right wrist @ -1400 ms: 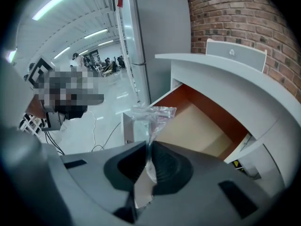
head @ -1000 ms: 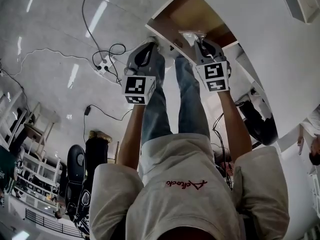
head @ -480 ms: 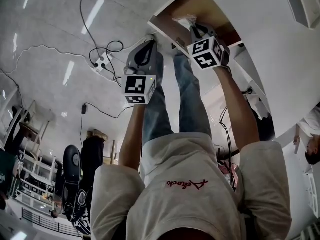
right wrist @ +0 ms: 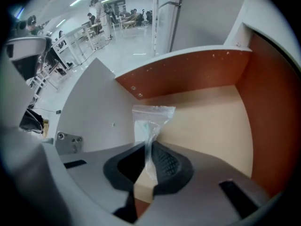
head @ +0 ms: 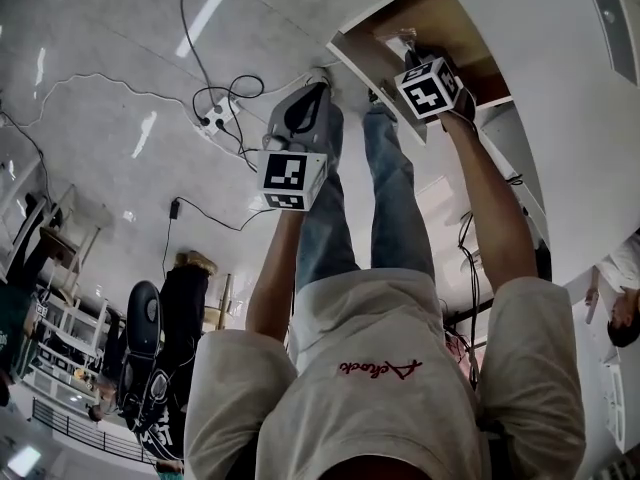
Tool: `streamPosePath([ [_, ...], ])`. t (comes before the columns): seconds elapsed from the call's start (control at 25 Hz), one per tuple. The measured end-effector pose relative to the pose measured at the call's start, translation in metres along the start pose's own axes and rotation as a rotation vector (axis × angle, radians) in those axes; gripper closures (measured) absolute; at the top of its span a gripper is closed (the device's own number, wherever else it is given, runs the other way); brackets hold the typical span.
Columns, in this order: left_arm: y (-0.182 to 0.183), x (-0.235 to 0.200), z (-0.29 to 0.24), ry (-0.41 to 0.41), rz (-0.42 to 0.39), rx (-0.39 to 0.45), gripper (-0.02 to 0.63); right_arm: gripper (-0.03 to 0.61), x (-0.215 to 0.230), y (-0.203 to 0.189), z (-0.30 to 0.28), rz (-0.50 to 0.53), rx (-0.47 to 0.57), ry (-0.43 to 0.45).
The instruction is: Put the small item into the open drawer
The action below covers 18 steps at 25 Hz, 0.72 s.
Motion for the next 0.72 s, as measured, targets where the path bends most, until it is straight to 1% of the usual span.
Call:
streamPosePath([
  [0.12, 0.001, -0.005, 0.001, 0.004, 0.004, 0.004, 0.604, 0.548, 0.0, -0.003, -0.01, -0.035, -0.023, 0.016],
  [0.36, 0.002, -0.008, 0.004, 0.007, 0.01, 0.009, 0.604, 0.548, 0.0, 0.003, -0.012, -0.064, -0.001, 0.028],
  [0.4, 0.001, -0.008, 0.004, 0.006, 0.011, 0.008, 0.604, 0.54, 0.0, 0.004, -0.012, -0.071, 0.005, 0.032],
  [0.48, 0.001, -0.007, 0.004, 0.004, 0.012, 0.007, 0.604, 0.462, 0.0, 0.006, -0.012, -0.08, 0.015, 0.03],
  [0.52, 0.001, -0.007, 0.004, 0.003, 0.012, 0.007, 0.604, 0.446, 0.001, 0.007, -0.011, -0.082, 0.02, 0.027],
  [0.64, 0.002, -0.005, 0.005, 0.001, 0.008, 0.009, 0.604, 0.436, 0.002, 0.009, -0.008, -0.085, 0.039, 0.015],
  [0.72, 0.001, -0.005, 0.004, 0.001, 0.005, 0.011, 0.604, 0.436, 0.004, 0.009, -0.003, -0.084, 0.059, -0.017],
])
Point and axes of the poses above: the fingertips, and each gripper's own axes: z backward along the fingers, x to its right, y out of its top, the point moved 7 cm from there along z, backward along the fingers, and after that the axes turned 11 degrees about z, right-handed, at the moved point
